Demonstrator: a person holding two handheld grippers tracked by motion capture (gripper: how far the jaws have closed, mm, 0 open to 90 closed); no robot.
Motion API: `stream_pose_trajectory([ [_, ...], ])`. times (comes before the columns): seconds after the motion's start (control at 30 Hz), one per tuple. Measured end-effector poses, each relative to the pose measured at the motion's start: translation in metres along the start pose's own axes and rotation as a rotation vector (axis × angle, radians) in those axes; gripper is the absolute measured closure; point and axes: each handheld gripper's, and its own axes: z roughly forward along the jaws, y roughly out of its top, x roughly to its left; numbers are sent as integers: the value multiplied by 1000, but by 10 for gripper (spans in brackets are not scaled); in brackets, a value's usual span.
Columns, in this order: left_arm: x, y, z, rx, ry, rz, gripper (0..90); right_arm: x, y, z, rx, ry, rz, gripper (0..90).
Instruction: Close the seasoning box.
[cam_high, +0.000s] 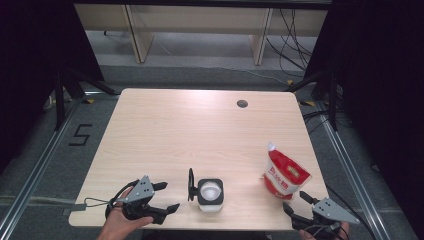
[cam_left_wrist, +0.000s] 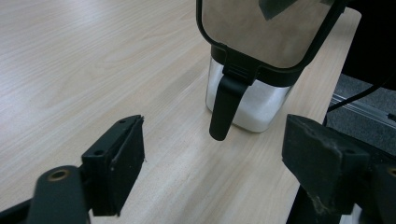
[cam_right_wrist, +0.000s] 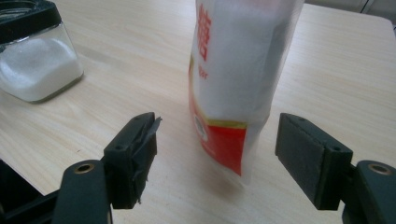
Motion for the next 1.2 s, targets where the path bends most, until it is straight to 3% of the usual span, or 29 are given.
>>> stream_pose_trajectory([
  [0.03,-2,0,0,-4,3,-39,232,1,0,1,6,7,2,305],
  [0.1,1,1,-1,-10,-3,-9,268,0,0,1,4,0,5,304],
  [0.17,2,2,-1,8,8,-27,370,0,0,2,7,2,6,303],
  [0.2,1,2,0,-17,-6,-32,401,1,0,2,5,7,15,303],
  [0.23,1,3,0,-7,2,-35,439,1,0,0,9,-2,-7,303],
  [0.27,1,4,1,-26,-12,-17,488,2,1,0,-5,-13,1,303],
  [0.3,-1,5,0,-25,1,-29,532,2,1,-1,-4,-20,0,303],
  [0.33,-2,6,-1,-34,0,-19,585,5,1,-3,8,-21,27,303],
  [0.37,-2,7,-3,-42,2,-3,638,4,0,-3,3,-7,18,304],
  [0.43,-2,11,-5,-61,11,17,716,5,-1,-5,6,-25,-8,304],
  [0.47,-1,14,-5,-68,13,31,757,5,-1,-5,12,-7,-18,304],
  [0.5,-2,16,-5,-82,6,11,794,10,-2,-7,26,-21,30,304],
  [0.53,-2,19,-4,-81,-3,20,817,8,-2,-7,15,-22,2,304],
  [0.63,-6,28,-1,-89,-31,48,859,8,-2,-7,11,-11,-4,305],
  [0.67,-9,31,0,-98,-39,33,867,7,-3,-6,9,-1,-14,306],
  [0.73,-12,38,1,-90,-43,61,877,7,-2,-8,5,-22,-29,307],
  [0.77,-14,40,2,-89,-44,54,881,9,-2,-9,18,-17,14,307],
  [0.8,-14,42,3,-92,-44,74,882,8,-2,-9,8,-23,-10,307],
  [0.83,-15,43,4,-93,-46,67,882,6,-2,-8,-2,-18,-31,307],
  [0.93,-15,48,5,-93,-51,87,885,10,-3,-9,23,-21,17,308],
  [0.97,-17,49,6,-91,-47,76,886,10,-3,-8,19,-18,12,308],
  [1.0,-16,50,6,-93,-47,97,887,11,-3,-8,23,-19,19,308],
  [1.07,-17,52,7,-93,-44,99,887,9,-2,-7,16,6,-9,310],
  [1.1,-17,52,8,-98,-46,93,887,8,-2,-7,12,-12,-43,310],
  [1.13,-17,53,9,-101,-57,101,887,9,-2,-8,20,-17,-22,310],
  [1.17,-18,54,9,-92,-47,107,886,9,-2,-8,15,-16,-31,310],
  [1.2,-19,54,11,-95,-50,95,886,10,-1,-8,13,-11,-18,310],
])
